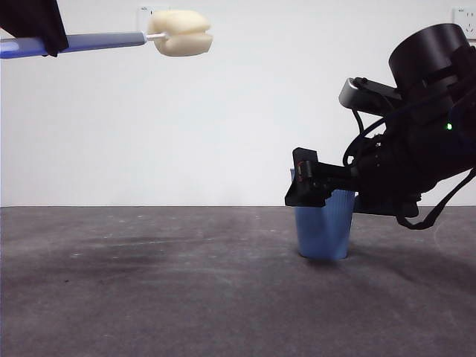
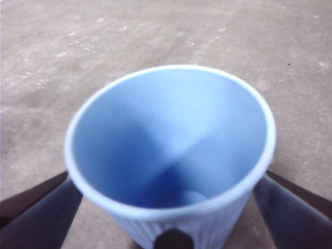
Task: Pick up the cup brush,pick up the cup,insert the brush into the cup,clean the cup,put the cup brush back,put the cup back to the fixed position on the table
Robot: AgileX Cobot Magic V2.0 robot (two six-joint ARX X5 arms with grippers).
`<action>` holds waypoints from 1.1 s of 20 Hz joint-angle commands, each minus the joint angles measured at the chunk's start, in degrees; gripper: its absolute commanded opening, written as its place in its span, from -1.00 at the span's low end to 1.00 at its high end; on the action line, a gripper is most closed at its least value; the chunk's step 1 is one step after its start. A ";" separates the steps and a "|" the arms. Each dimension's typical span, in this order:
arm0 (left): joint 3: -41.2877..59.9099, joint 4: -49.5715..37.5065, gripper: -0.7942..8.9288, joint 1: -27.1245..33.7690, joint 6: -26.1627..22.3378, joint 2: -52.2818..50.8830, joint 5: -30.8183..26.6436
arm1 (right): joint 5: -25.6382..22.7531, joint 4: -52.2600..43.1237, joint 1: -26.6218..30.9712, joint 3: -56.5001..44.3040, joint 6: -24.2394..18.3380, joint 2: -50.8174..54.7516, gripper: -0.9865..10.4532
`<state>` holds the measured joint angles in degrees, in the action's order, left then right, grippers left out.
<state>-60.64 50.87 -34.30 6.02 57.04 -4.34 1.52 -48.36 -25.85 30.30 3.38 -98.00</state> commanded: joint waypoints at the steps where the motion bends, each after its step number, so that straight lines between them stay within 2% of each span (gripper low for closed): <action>1: 0.20 -0.22 -0.85 -0.24 0.28 -0.13 0.09 | 0.00 -0.79 -0.02 -0.24 -0.50 -1.77 0.11; 4: 0.20 -0.22 -0.85 -0.24 0.26 -0.13 0.07 | -0.04 -1.38 -0.02 -0.13 -0.79 -2.14 -0.45; 7: 0.20 0.02 -0.85 -0.24 0.17 -0.13 0.09 | 0.00 -3.10 -0.04 -0.13 -1.60 -2.05 -0.83; 11: 0.22 0.81 -0.85 -0.24 -2.16 -0.11 0.13 | 0.02 0.85 -0.94 -0.13 -2.05 0.13 -0.86; 14: 0.20 2.95 -0.85 -0.24 -6.40 -0.02 0.22 | -0.50 9.99 -2.82 -0.13 -6.21 7.30 -0.86; 16: 0.20 4.37 -0.85 -0.24 -9.70 0.09 0.26 | -1.49 18.88 -4.46 0.20 -9.77 14.25 -0.86; 20: 0.20 6.40 -0.85 -0.24 -15.61 0.11 0.31 | -9.05 44.09 -7.41 5.42 -18.95 25.14 -0.86; 22: 0.20 7.45 -0.85 -0.24 -19.02 0.20 0.33 | -14.40 55.21 -8.37 8.92 -24.11 27.69 -0.86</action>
<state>-60.64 58.43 -34.30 -10.24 57.08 -4.25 -12.40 5.45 -34.22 39.24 -16.95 -70.06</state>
